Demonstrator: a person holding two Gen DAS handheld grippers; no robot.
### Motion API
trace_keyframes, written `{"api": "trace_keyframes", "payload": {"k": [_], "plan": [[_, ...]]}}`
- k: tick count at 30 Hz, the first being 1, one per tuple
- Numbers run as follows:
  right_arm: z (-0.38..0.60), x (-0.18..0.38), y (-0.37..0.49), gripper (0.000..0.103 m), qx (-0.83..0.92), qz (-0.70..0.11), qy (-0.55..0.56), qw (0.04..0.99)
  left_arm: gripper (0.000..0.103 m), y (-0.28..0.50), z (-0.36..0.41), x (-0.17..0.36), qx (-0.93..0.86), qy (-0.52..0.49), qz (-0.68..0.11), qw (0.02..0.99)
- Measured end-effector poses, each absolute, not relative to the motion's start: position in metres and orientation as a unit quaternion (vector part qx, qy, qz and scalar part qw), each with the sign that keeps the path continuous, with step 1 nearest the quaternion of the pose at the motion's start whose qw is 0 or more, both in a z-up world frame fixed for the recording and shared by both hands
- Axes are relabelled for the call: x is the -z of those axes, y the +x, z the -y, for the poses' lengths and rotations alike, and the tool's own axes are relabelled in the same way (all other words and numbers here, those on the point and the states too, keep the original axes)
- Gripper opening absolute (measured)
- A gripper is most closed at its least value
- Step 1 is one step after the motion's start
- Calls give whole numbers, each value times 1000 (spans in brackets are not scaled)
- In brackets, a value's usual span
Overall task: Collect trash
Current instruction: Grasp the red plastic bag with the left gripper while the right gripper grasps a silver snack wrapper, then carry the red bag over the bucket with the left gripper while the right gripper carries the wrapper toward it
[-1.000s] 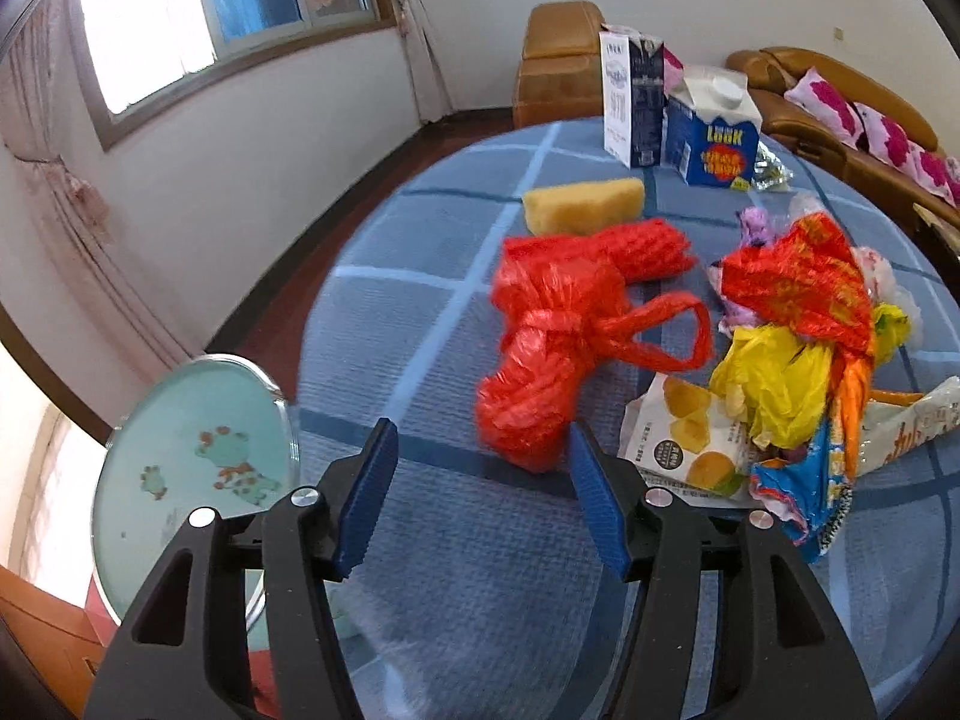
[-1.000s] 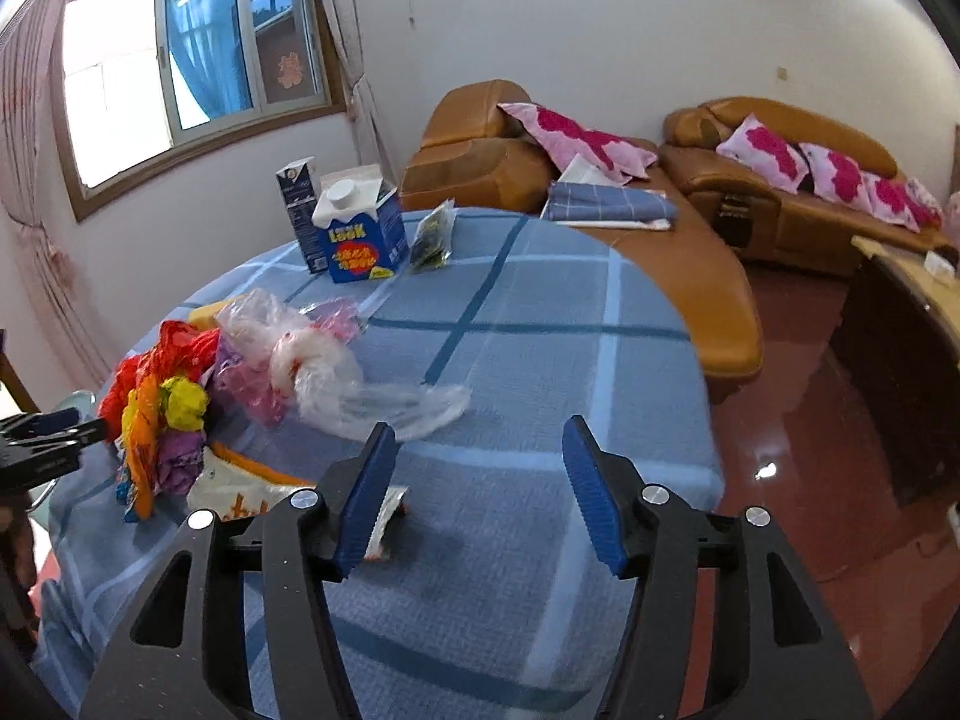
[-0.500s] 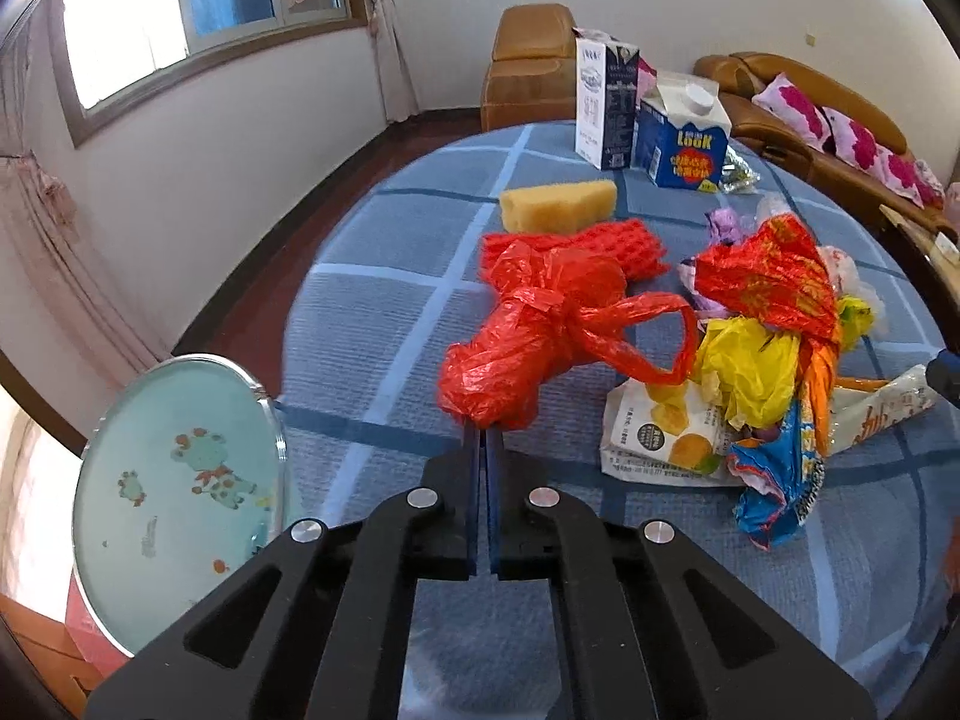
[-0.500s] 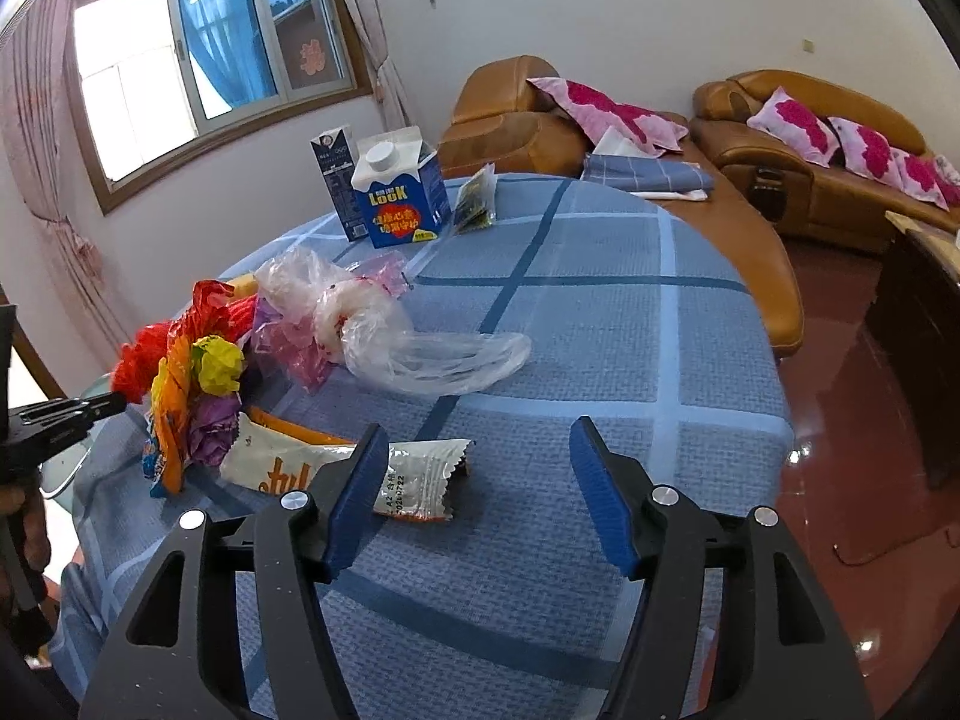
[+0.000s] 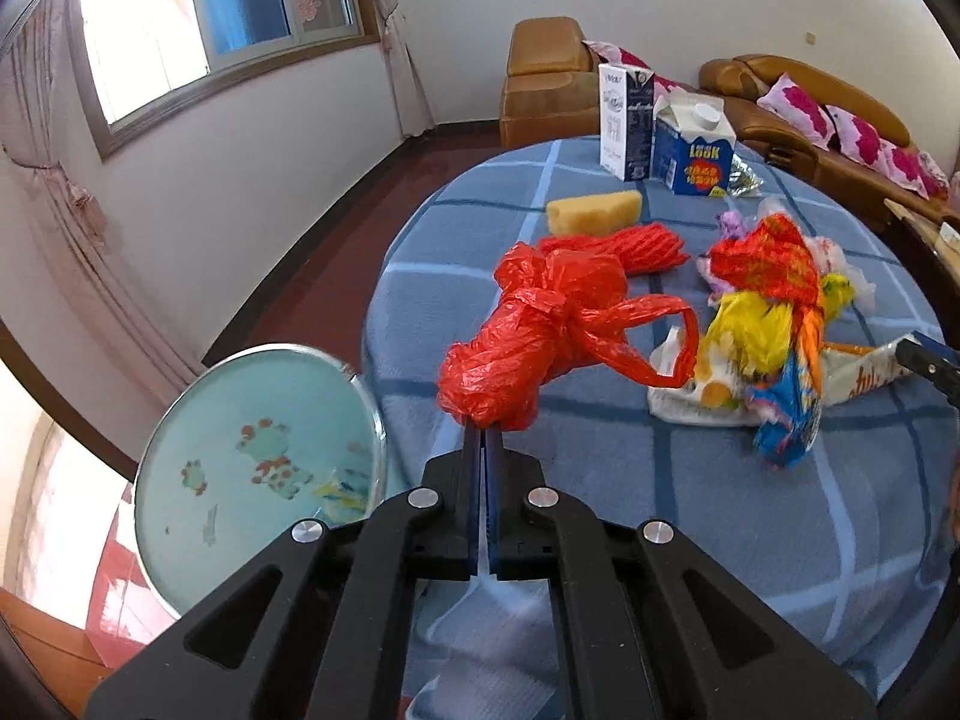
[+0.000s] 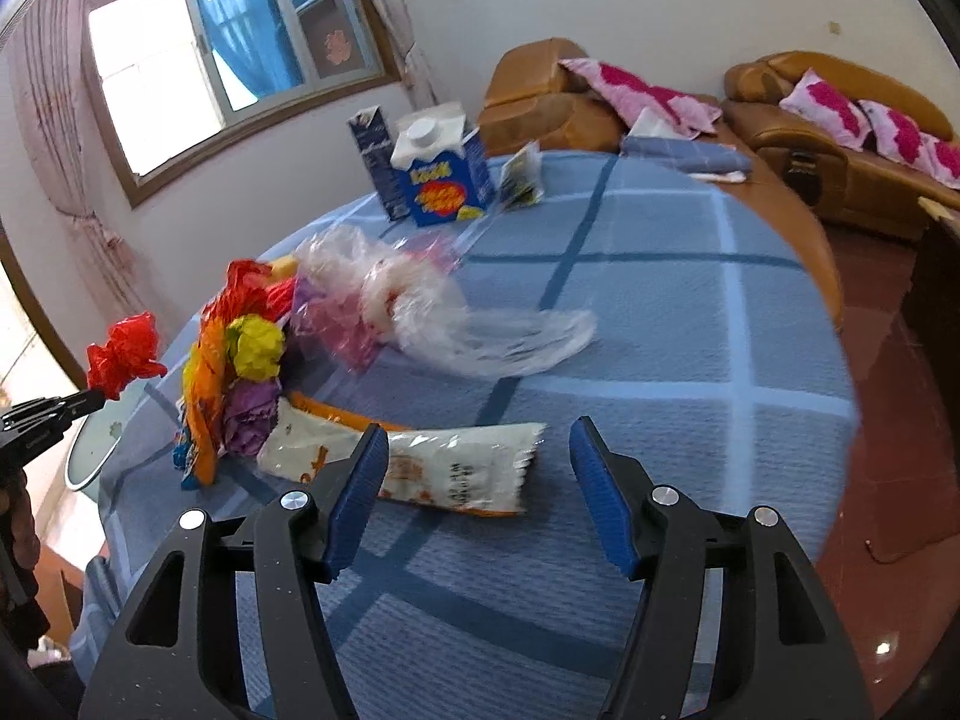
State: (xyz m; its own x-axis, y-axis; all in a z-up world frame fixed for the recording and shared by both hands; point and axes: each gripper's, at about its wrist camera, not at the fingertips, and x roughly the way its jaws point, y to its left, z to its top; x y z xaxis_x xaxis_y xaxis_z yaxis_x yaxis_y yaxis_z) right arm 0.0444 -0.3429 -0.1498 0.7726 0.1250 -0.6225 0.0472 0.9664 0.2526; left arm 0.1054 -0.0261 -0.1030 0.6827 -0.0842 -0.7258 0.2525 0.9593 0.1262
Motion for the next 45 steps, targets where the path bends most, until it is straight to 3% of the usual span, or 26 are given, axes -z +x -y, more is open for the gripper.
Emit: {"api": "trace_keyframes", "payload": {"k": [3,5,12,13,20,31,45], "plan": [[339,158,50,61,-29,-354,124,927,1,102,18,106,87,107,-393,909],[337,157,49,47,-31,-354,118,927,1,102,13,107,86,105,-395,909],[338,155,43,28,-42,-347,114,930,1,100,11,102,85,105,-391,910],[338,154,43,20,-46,-344,112,931,1,100,11,102,85,105,-391,910],[337,149,37,9,-66,-333,102,935,1,101,11,103,86,106,-395,909],[345,123,22,3,-89,-274,107,952,1,101,7,95,81,103,-385,914],[339,98,18,3,-112,-239,103,959,1,100,-7,84,61,103,-376,919]]}}
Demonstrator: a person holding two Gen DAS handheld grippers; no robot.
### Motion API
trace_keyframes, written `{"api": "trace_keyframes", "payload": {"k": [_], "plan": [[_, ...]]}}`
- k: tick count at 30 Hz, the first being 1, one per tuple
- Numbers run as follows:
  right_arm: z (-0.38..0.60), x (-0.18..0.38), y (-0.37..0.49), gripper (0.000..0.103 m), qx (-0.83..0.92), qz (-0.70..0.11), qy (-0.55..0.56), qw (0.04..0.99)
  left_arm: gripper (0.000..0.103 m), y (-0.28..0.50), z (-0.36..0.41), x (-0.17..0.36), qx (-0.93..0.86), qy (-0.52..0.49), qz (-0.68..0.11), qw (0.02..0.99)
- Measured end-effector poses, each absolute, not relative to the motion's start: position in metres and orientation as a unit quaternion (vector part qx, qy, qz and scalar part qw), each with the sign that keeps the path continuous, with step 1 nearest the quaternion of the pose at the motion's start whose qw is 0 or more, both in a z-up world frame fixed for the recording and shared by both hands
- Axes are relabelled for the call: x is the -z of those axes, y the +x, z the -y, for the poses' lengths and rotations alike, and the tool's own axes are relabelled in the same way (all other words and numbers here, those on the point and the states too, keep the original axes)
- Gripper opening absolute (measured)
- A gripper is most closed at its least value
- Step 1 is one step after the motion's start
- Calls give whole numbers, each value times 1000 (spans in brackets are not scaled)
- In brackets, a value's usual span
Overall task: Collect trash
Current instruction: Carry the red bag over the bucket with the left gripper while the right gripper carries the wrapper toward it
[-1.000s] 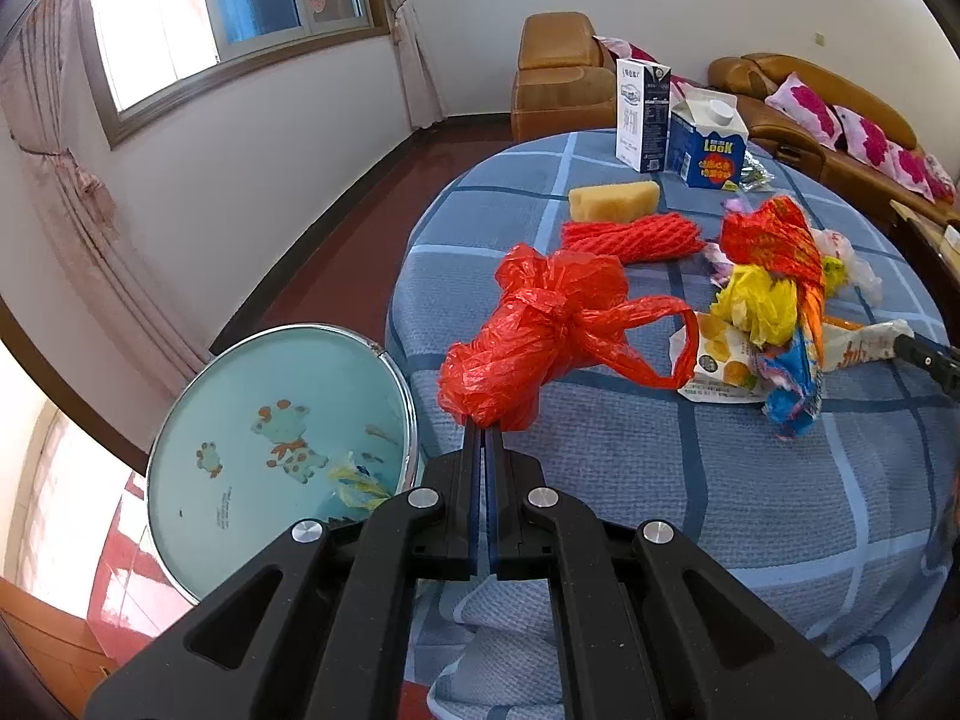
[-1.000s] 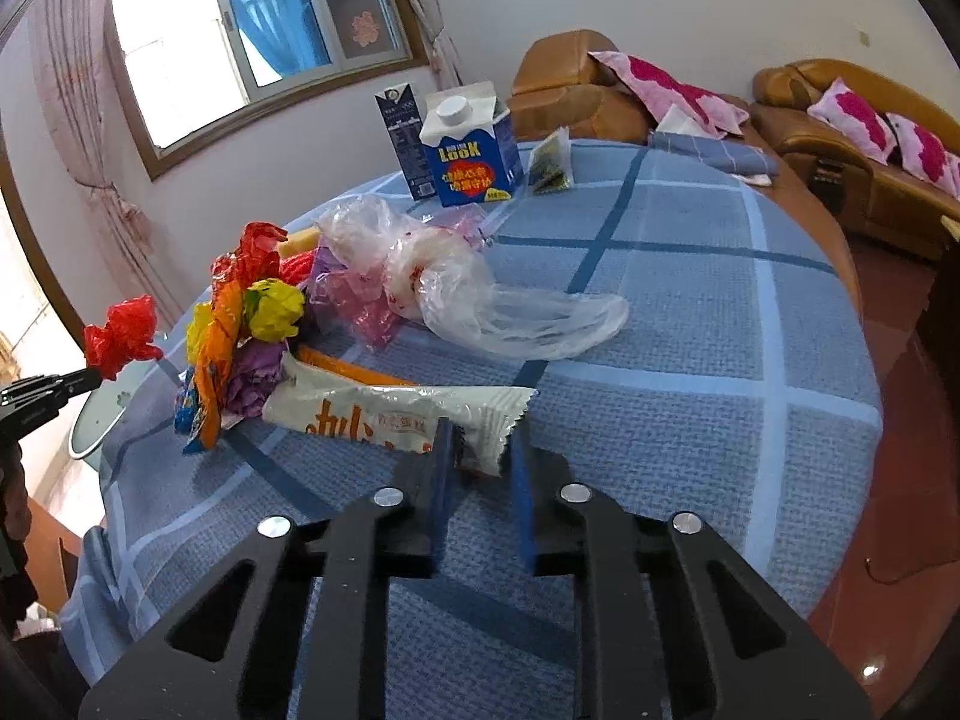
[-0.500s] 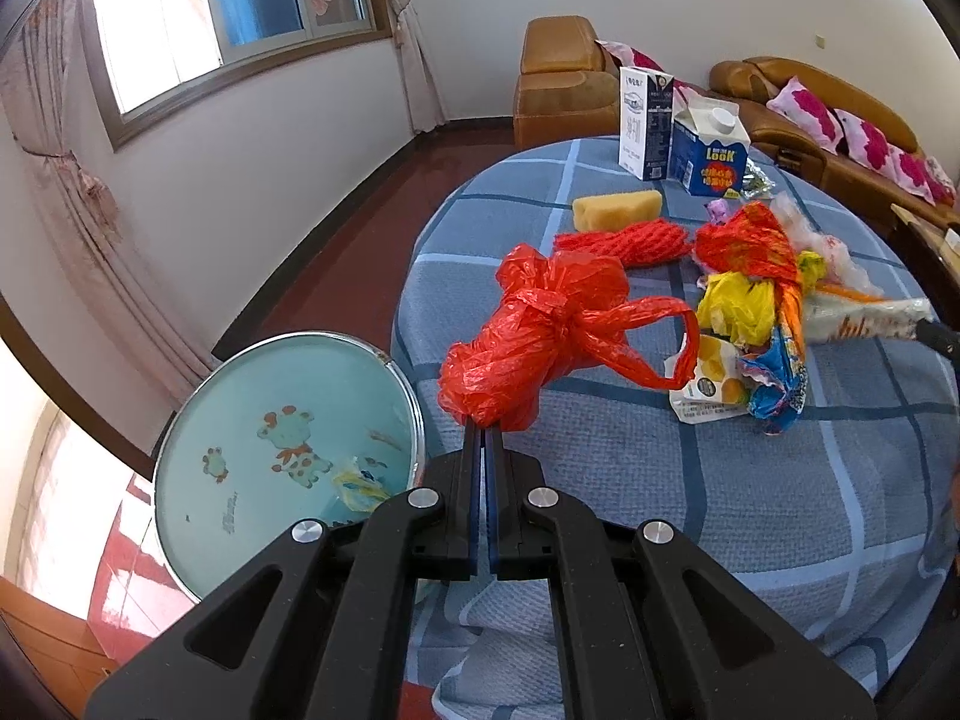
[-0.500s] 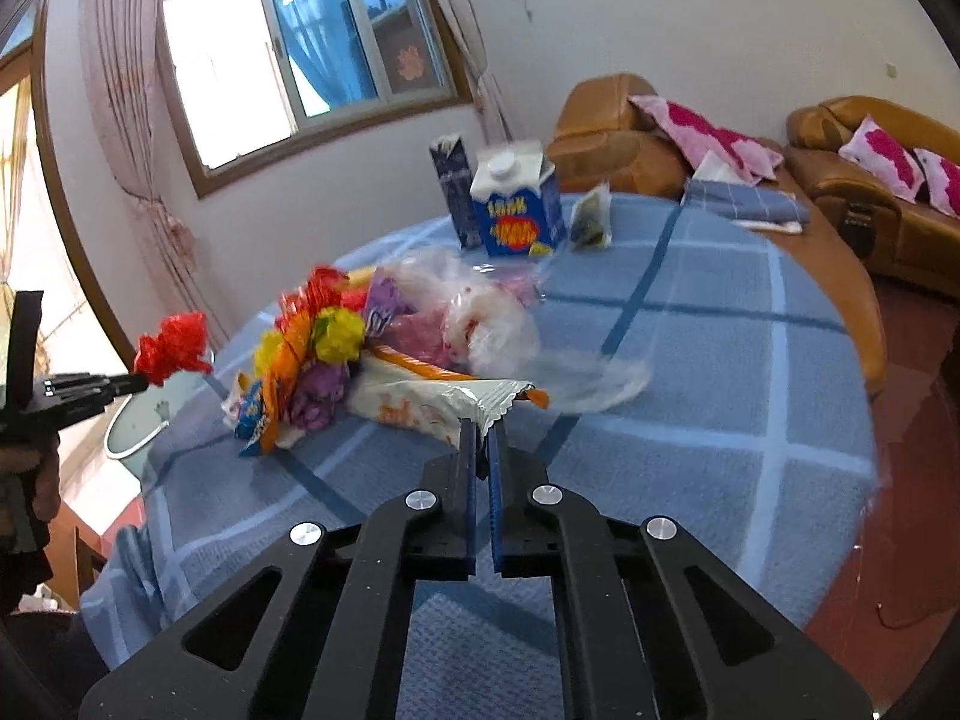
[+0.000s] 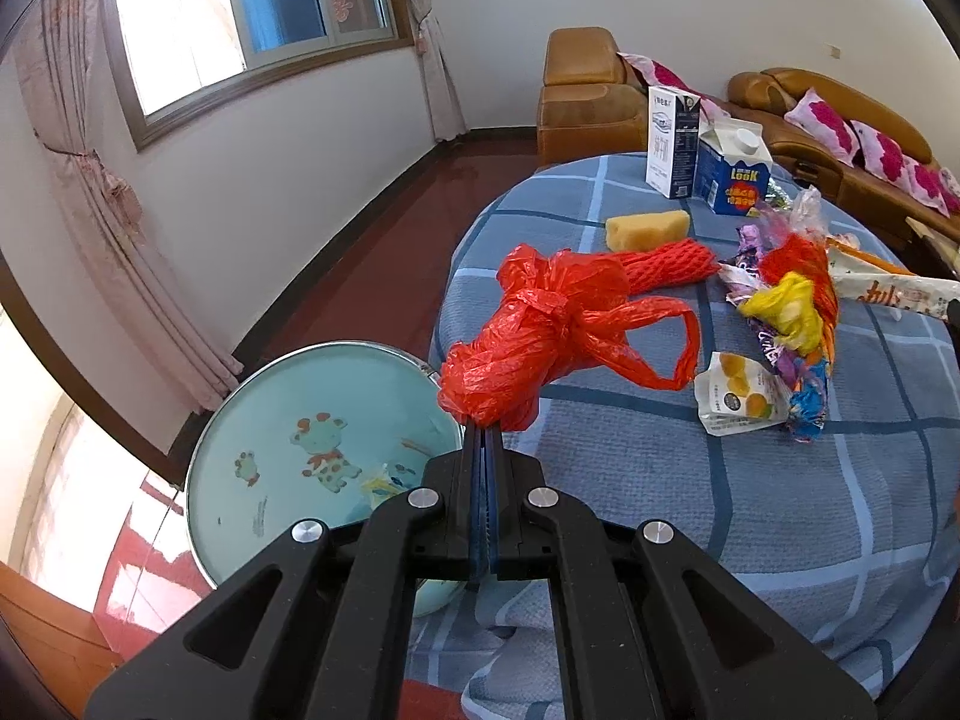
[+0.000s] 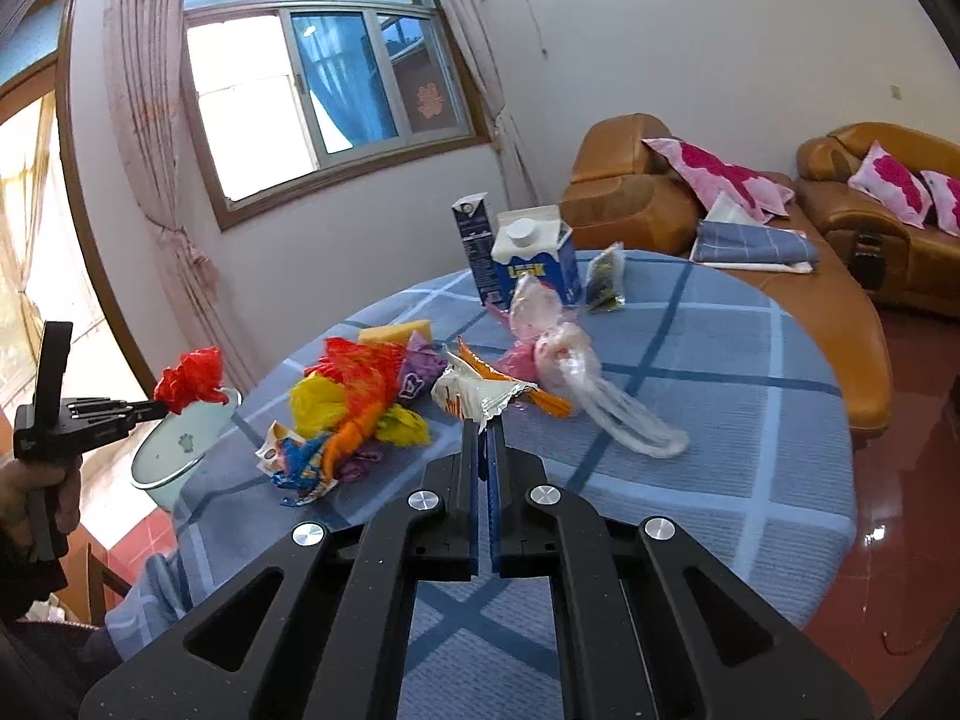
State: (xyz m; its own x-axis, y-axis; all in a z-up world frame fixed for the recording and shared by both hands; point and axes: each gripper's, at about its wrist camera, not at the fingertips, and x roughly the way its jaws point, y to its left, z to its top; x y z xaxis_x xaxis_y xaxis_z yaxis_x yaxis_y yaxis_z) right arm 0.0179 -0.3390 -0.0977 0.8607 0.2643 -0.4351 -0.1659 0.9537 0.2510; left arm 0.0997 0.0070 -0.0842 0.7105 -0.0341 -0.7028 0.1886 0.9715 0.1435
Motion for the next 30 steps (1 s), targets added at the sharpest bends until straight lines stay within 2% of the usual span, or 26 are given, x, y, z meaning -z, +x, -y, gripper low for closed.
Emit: {"api": "trace_keyframes", "payload": {"k": [13,30], "plan": [[329,66,30,3,-120,-197,88,969,1,99,-16,78,45,107,-372,921],[250,44,89,3,-188,-181,37,965,1,94,-59,74,-13,108,-368,923]]}}
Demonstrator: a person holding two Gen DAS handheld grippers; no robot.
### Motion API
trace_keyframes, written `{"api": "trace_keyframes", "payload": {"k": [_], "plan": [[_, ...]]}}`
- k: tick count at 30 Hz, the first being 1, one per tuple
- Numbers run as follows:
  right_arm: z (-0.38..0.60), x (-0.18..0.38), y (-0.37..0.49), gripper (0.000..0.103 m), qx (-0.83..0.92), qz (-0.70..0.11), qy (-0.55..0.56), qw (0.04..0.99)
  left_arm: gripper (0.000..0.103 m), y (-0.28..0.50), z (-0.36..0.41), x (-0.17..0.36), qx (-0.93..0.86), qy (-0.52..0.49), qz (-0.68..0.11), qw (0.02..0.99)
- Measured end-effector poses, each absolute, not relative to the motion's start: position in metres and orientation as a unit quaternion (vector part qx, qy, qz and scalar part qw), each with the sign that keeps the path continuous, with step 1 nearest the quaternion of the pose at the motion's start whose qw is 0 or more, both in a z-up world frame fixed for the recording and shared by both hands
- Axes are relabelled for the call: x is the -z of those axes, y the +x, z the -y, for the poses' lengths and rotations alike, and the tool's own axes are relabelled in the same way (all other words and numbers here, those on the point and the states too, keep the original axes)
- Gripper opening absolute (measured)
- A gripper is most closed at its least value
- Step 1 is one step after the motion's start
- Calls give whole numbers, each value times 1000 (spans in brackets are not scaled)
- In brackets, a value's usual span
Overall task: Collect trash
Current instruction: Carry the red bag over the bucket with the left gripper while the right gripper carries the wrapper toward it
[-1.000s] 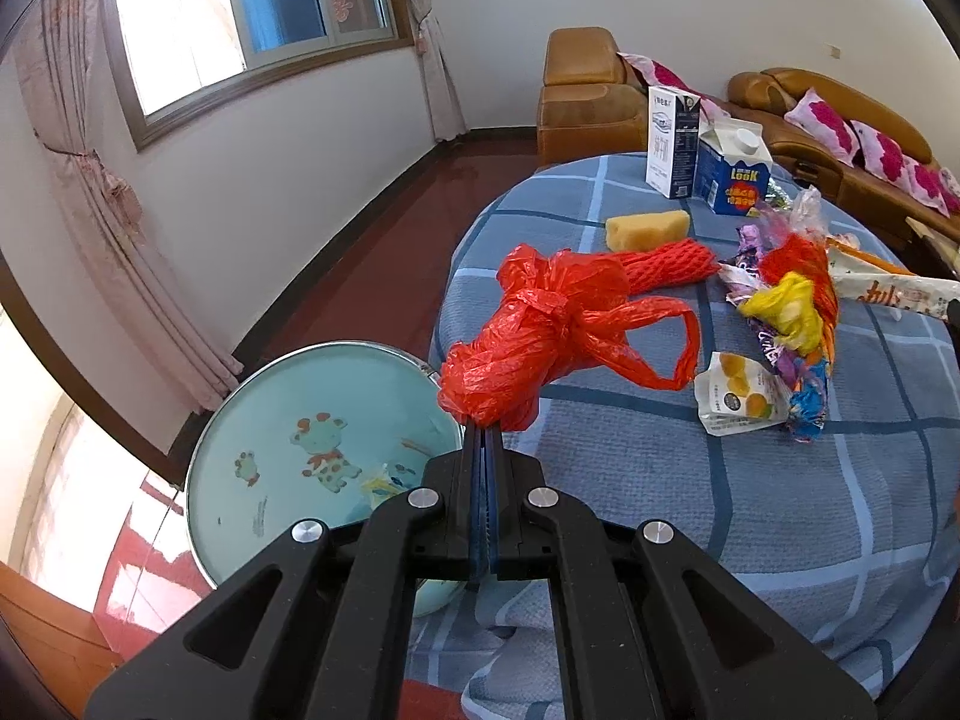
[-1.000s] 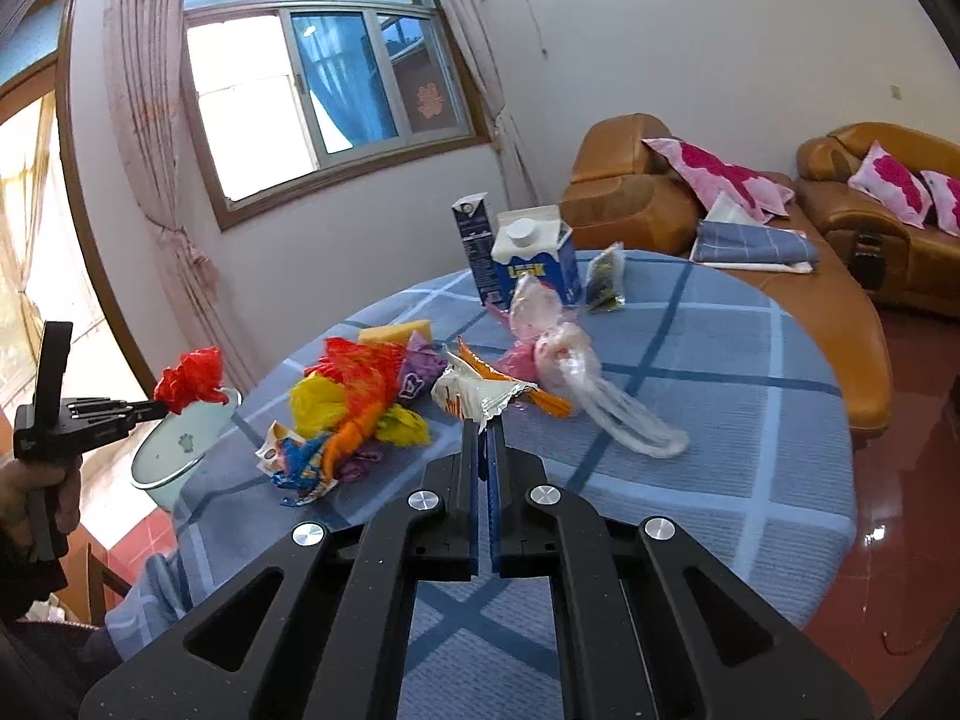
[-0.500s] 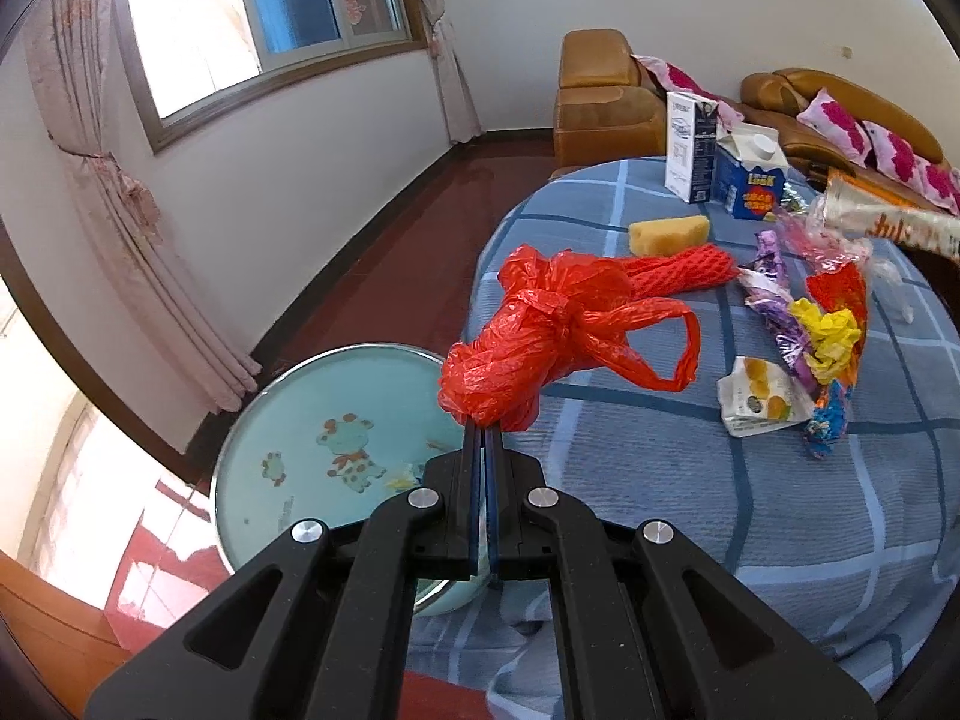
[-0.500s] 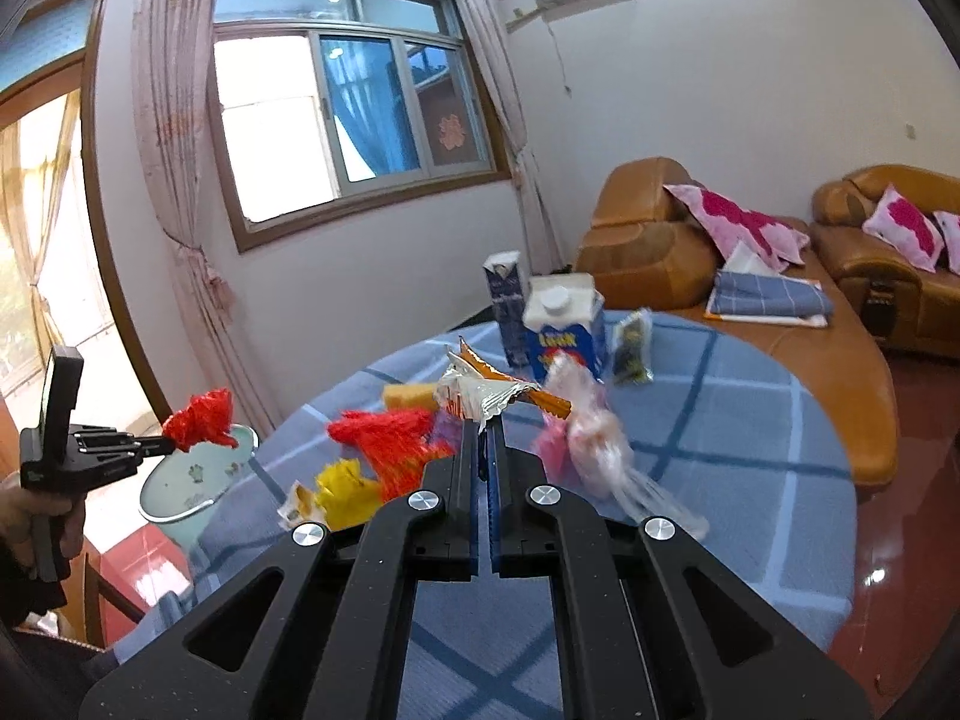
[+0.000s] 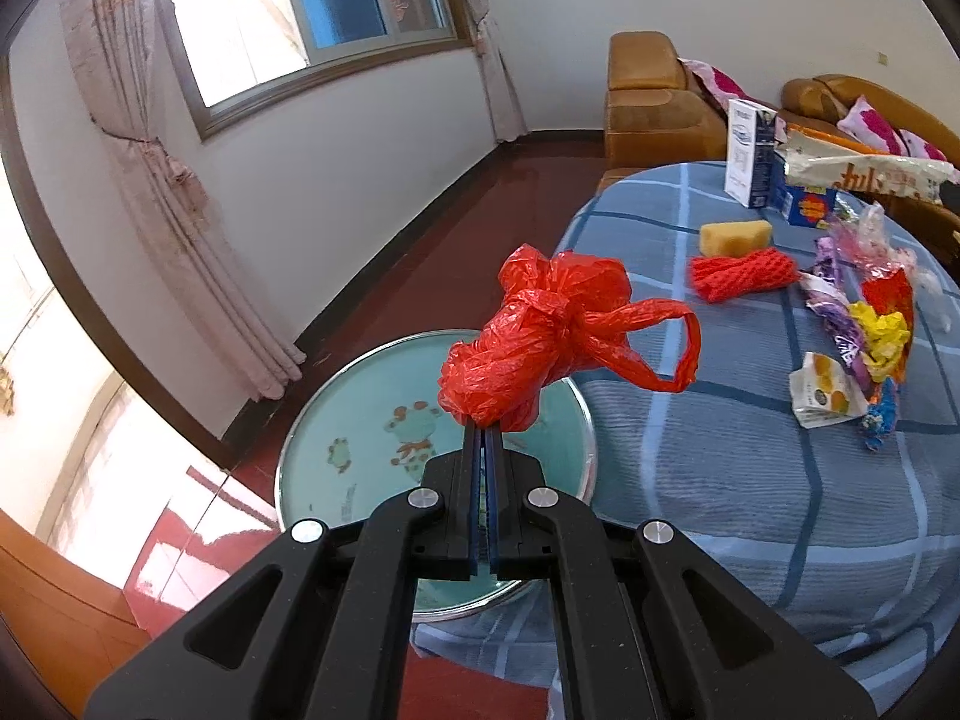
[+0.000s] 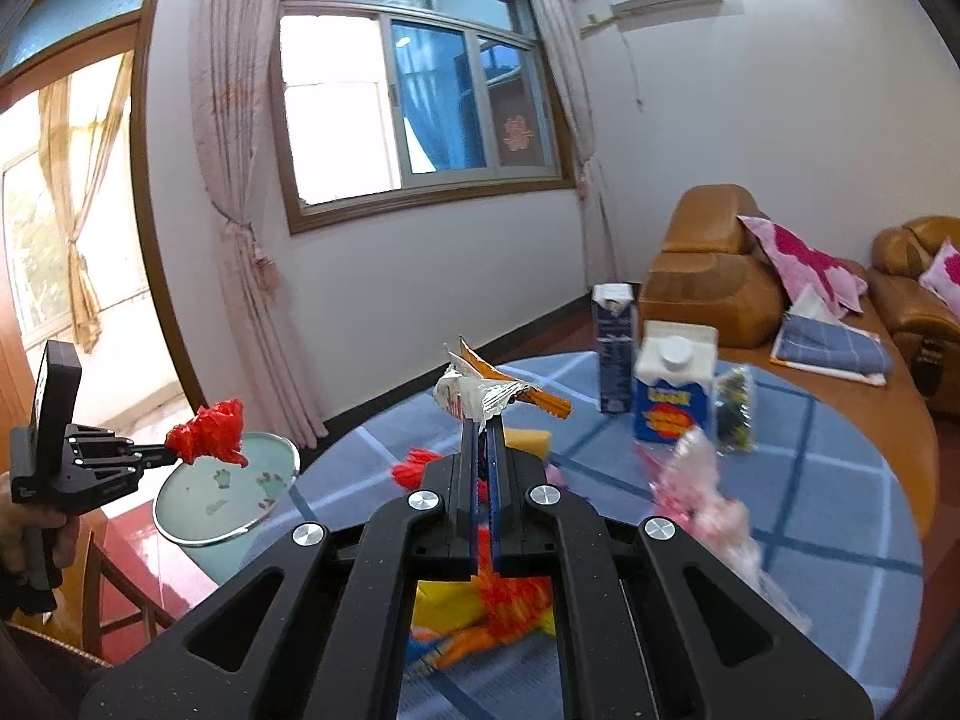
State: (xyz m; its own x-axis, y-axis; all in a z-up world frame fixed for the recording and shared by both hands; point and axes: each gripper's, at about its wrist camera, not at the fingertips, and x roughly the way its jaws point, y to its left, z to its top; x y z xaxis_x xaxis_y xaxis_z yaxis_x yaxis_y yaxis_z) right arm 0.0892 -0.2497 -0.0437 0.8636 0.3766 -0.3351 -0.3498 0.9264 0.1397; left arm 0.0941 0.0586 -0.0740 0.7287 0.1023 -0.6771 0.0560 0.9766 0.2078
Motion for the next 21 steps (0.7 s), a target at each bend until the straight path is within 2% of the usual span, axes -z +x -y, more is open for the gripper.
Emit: {"api": "trace_keyframes", "payload": {"k": [21], "plan": [[180,52,120,3,-275,-181,-17,944,1,94,-85,79,-53,113,-374,919]]}}
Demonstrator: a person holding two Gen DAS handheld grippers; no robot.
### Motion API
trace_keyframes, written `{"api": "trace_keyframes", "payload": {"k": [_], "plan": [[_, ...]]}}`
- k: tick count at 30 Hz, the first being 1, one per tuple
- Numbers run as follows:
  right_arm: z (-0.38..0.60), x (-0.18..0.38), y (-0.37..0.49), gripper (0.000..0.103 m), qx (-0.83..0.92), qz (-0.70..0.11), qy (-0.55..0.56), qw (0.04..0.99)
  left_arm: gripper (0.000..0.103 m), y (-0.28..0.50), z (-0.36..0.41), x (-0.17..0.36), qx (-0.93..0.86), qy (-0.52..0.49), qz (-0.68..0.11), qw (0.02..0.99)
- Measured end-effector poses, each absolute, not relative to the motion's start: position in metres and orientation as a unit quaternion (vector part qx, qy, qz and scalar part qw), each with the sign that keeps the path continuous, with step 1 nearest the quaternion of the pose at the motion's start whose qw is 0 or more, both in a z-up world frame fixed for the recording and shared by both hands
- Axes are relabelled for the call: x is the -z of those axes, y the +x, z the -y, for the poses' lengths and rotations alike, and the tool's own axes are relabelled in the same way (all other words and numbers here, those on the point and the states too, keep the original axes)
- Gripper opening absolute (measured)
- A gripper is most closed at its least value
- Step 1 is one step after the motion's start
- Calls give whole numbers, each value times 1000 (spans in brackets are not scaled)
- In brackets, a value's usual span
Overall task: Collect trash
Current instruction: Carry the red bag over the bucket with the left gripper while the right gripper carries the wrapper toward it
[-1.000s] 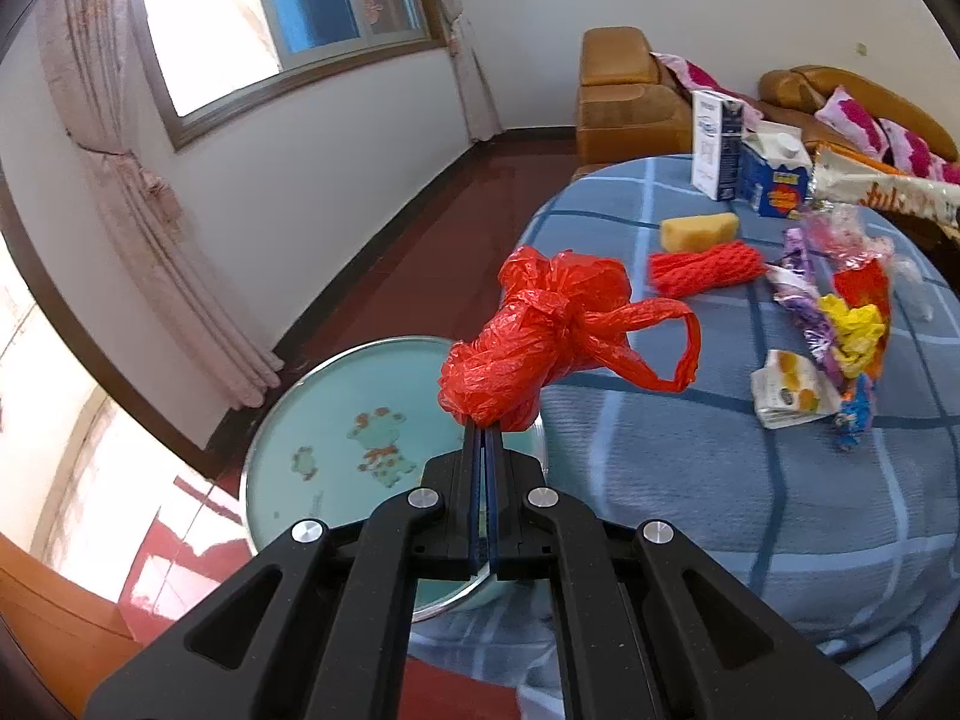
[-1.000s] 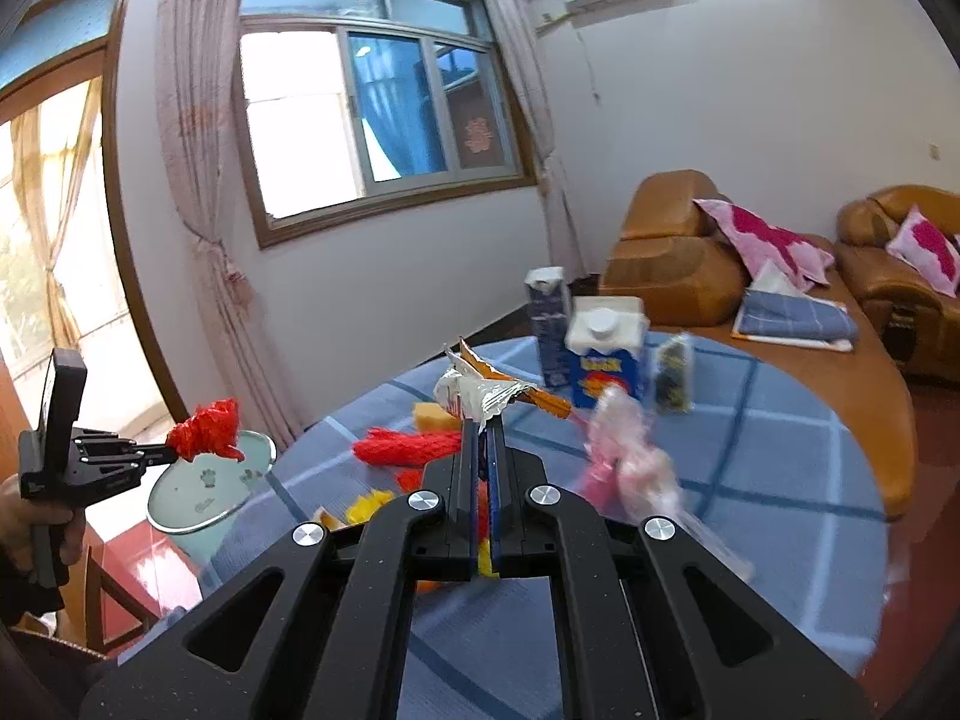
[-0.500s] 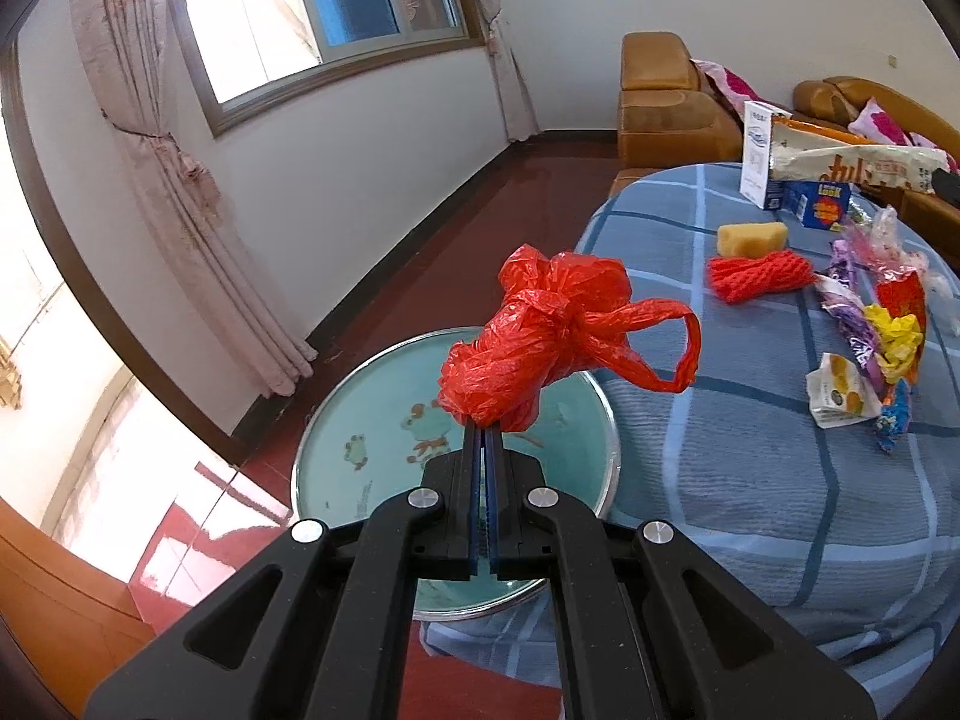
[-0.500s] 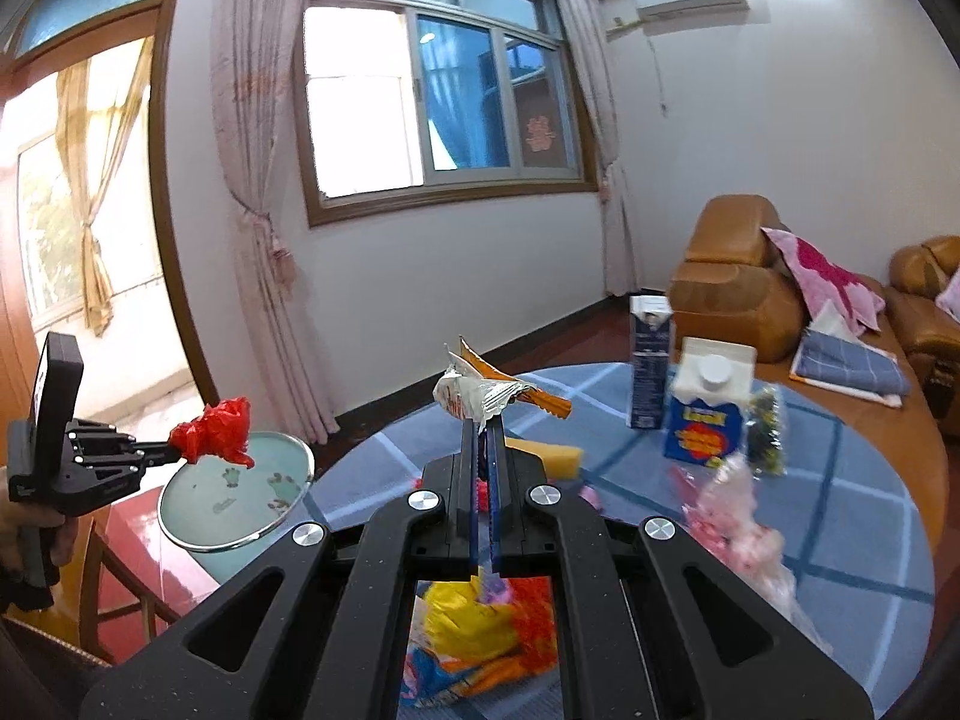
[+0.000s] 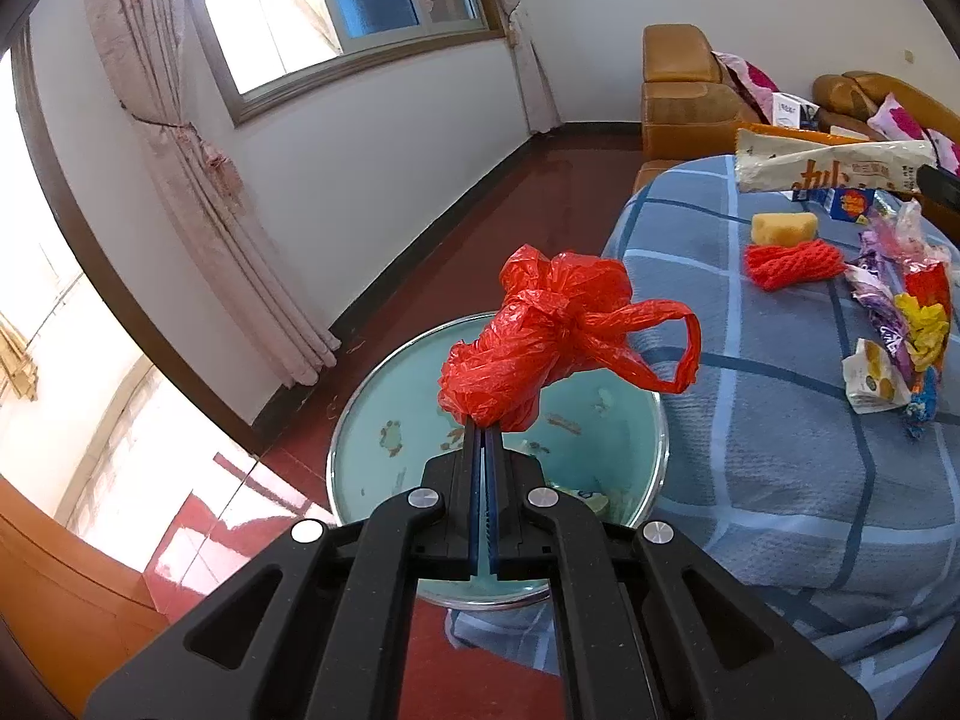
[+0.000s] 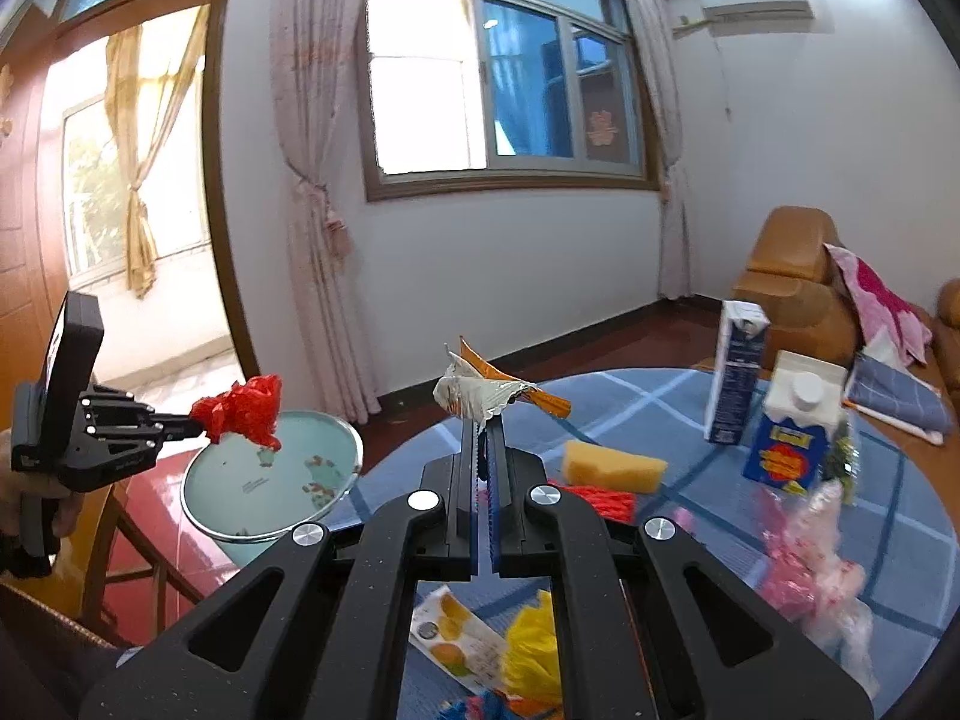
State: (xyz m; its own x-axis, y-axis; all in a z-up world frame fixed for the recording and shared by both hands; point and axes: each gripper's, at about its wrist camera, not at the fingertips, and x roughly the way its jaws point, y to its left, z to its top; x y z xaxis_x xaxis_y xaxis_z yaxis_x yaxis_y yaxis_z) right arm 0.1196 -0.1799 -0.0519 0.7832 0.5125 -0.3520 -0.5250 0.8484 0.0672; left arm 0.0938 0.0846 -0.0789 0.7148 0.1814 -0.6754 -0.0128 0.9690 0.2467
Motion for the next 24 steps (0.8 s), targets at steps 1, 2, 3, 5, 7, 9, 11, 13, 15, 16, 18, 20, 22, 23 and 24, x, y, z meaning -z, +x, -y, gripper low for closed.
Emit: {"api": "trace_keyframes", "payload": {"k": [1,2,3,5,7,9,11,13,15,16,18,20,22,23,24], "plan": [[176,53,120,3,-279,-181,-21,943,1,93,-86,79,-55,113,-374,919],[171,53,121,3,-285,-181,-27,941,1,93,-88,79,-57,114,-374,919],[167,54,121,3,-290,-180,-32,939,1,93,-88,80,-59,114,-374,919],[158,56,122,3,-300,-179,-42,936,1,93,-92,80,-63,114,-375,918],[150,57,123,3,-307,-179,-51,933,1,93,-94,81,-67,114,-375,918],[142,58,122,3,-315,-178,-60,930,1,93,-97,82,-71,114,-376,917],[135,59,123,3,-322,-176,-70,928,1,93,-99,83,-75,118,-376,916],[128,61,123,3,-330,-175,-81,924,1,94,-101,84,-77,117,-378,915],[121,63,124,3,-338,-174,-91,921,1,94,-103,86,-81,119,-380,914],[117,63,124,3,-341,-174,-94,919,1,94,-104,87,-83,118,-380,914],[110,63,125,3,-348,-173,-100,916,1,93,-107,87,-87,118,-380,913],[102,64,126,3,-353,-171,-108,914,1,92,-109,86,-92,120,-378,914],[95,65,127,3,-358,-169,-113,911,1,91,-112,86,-95,121,-376,914],[91,66,128,3,-361,-169,-115,910,1,90,-113,86,-97,120,-376,914],[89,66,128,3,-362,-168,-117,909,1,91,-114,86,-98,120,-377,913]]}}
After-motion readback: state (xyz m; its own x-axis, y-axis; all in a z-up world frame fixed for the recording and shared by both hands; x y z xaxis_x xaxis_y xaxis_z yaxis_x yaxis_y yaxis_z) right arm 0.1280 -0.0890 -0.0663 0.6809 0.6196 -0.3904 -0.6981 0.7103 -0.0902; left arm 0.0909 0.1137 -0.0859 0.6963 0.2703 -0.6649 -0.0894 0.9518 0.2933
